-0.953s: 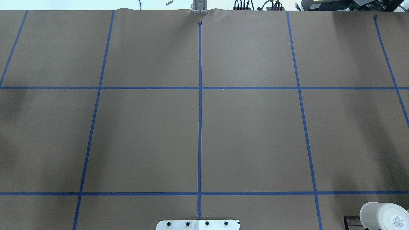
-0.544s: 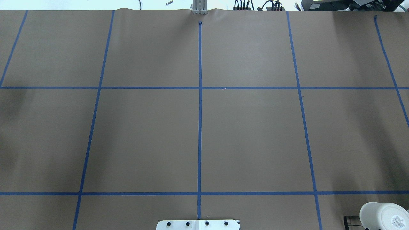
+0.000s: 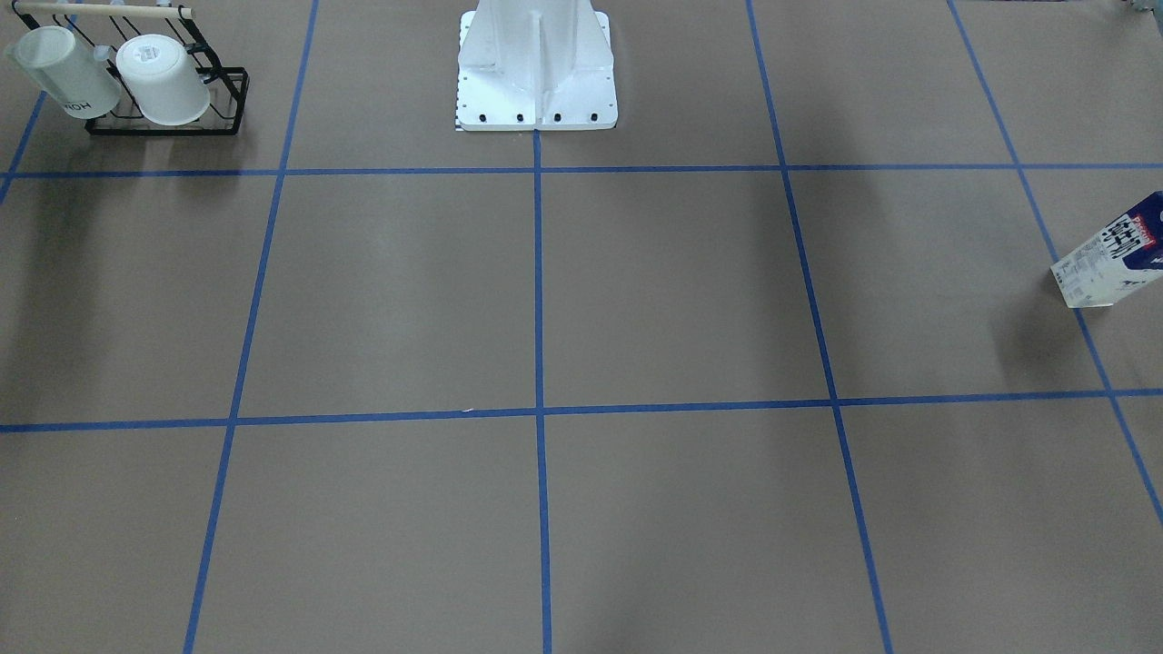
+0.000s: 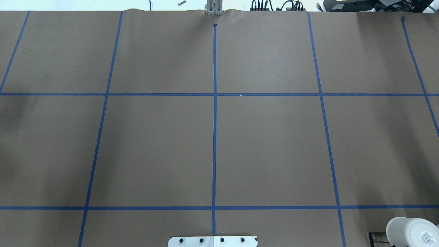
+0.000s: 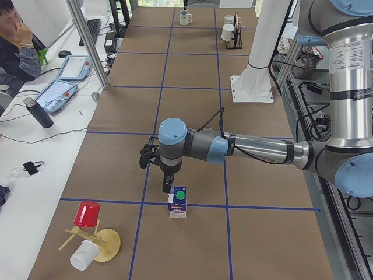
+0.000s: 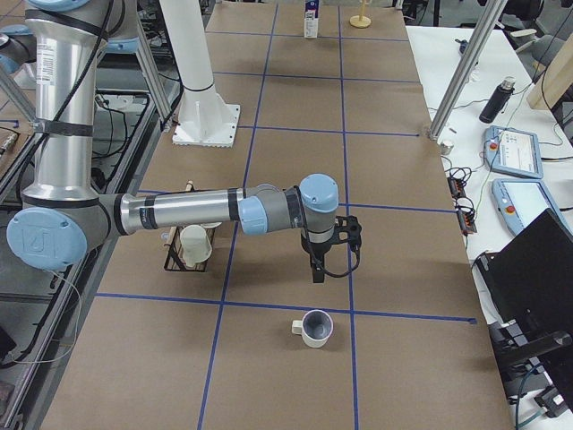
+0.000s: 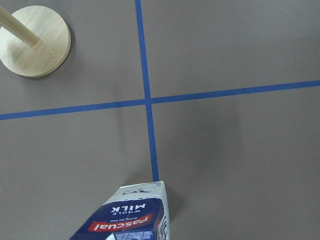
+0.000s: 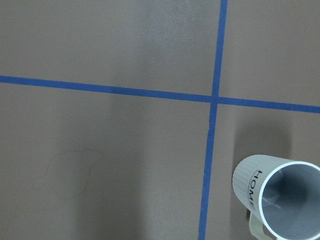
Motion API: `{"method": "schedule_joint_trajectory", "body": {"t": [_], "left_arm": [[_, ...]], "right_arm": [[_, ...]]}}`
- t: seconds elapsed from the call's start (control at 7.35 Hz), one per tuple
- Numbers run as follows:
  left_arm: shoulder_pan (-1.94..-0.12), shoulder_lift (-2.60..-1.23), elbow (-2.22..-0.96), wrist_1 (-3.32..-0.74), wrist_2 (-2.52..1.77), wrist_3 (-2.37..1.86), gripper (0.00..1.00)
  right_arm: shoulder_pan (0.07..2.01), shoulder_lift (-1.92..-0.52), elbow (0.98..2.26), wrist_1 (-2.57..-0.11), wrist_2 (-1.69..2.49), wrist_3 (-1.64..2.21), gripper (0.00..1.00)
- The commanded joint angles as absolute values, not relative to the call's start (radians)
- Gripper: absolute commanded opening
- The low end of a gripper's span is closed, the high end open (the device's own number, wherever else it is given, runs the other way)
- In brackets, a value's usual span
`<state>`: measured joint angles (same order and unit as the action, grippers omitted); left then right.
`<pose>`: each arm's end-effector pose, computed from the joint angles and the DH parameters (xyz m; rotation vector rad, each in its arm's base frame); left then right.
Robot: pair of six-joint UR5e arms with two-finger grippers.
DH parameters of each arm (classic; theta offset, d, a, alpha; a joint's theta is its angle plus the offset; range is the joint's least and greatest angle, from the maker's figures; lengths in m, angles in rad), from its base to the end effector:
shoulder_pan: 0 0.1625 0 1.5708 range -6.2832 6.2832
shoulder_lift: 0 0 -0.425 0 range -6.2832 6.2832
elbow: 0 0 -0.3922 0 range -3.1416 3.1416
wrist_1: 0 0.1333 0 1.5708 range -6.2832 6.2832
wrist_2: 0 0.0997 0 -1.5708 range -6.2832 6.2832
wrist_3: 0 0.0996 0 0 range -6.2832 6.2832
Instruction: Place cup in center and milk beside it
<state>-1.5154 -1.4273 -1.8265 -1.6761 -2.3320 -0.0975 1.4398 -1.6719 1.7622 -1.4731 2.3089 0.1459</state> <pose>-0.0400 -0.4448 0.5881 0.1483 0.7716 0.0429 0.0057 -0.4641 0.6037 0.0761 -0.7535 -0.0552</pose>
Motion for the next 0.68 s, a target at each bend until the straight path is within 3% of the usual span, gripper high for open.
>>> {"method": "schedule_joint_trajectory", "body": {"t": [0.0,0.14,0.54], "left_arm": [[-1.516,-1.428,-1.819,-1.678,-2.333,-0.101,0.98],[-1.516,-1.428,-1.819,-1.678,-2.333,-0.101,0.98],[-1.517,-1.427,-1.827,-1.678,-2.333,-0.101,0.98]], "right_arm": [[1.451,-1.625,1.602,-1.471,2.3,0.03,1.0],[1.463,-1.576,1.523,-1.471,2.306,-0.009,1.0],[1.463,-1.546,1.468,-1.468,2.296,-0.001,0.98]]}}
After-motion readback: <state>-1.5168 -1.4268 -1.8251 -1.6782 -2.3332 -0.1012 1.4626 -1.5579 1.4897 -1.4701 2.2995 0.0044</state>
